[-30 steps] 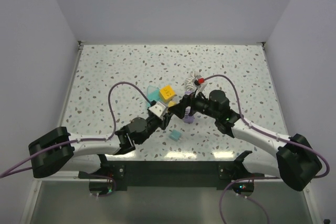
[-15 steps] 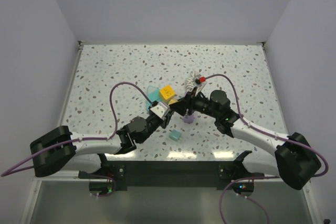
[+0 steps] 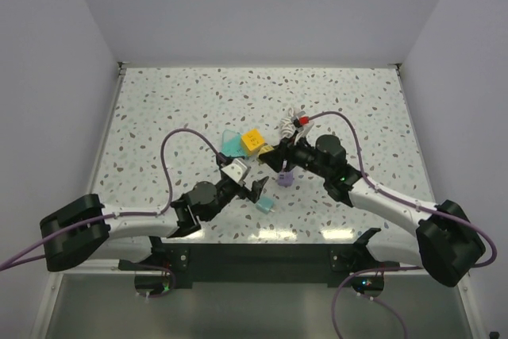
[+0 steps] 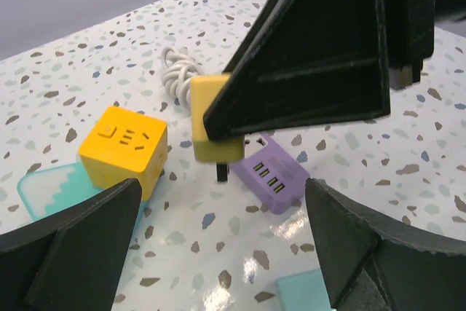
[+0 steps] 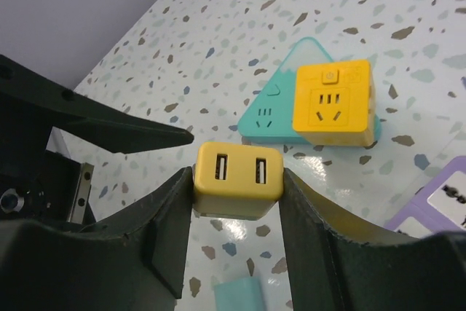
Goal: Insert the plug
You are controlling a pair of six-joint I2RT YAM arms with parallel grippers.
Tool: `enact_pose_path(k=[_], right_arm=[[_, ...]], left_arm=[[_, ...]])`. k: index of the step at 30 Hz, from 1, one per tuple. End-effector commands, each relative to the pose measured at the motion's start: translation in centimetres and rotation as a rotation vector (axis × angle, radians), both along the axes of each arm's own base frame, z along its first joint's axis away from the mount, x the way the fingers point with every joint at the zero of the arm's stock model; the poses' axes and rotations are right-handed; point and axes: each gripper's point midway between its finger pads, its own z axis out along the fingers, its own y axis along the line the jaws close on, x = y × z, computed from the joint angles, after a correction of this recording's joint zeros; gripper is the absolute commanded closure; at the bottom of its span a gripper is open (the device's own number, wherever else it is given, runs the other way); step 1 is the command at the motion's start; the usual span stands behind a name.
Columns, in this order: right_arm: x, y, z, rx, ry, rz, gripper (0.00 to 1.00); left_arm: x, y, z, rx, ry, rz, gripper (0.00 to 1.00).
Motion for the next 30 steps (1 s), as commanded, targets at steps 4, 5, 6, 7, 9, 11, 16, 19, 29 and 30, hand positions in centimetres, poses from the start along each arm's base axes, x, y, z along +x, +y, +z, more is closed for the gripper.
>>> enact_pose_path(k=[4, 5, 6, 7, 9, 11, 16, 19, 29, 30], right_arm=[[2.8, -0.5, 4.9, -0.045, -0.238, -0.062, 1.0], [2.9, -0.2, 5.2, -0.053, -0.252, -0.06, 1.0], [3.0, 0.1, 4.6, -0.069, -0.247, -0.056, 1.0], [2.8, 0.6, 4.5, -0.084, -0.262, -0.043, 1.0], [2.8, 1.6, 4.2, -0.107, -0.285, -0.034, 1.0], [2.6, 2.4, 4.0, -0.127, -0.304, -0.026, 1.0], [1.4, 5.7, 3.1, -0.159, -0.349, 0.051, 1.0], [1.5, 7.2, 1.9, -0.195, -0.358, 0.068, 1.0], [3.8, 11.0, -0.5, -0.23, -0.43, 0.019, 1.0], [4.1, 11.1, -0.6, -0.23, -0.434, 0.0, 1.0]], left_arm=[[1.6, 5.7, 0.1, -0.141, 0.051, 0.137, 0.0], [1.8, 6.8, -0.7, -0.172, 0.09, 0.16, 0.0], [2.1, 8.0, -0.3, -0.205, 0.089, 0.197, 0.0], [2.9, 10.0, -0.8, -0.213, 0.097, 0.281, 0.0], [3.9, 12.4, -0.8, -0.253, 0.125, 0.402, 0.0], [4.7, 13.9, -1.0, -0.262, 0.153, 0.466, 0.0], [7.6, 17.4, -2.9, -0.282, 0.244, 0.544, 0.0], [9.0, 16.8, -3.0, -0.302, 0.278, 0.495, 0.0], [11.4, 15.3, -4.4, -0.298, 0.35, 0.413, 0.0], [11.5, 15.3, -4.3, -0.294, 0.35, 0.415, 0.0]])
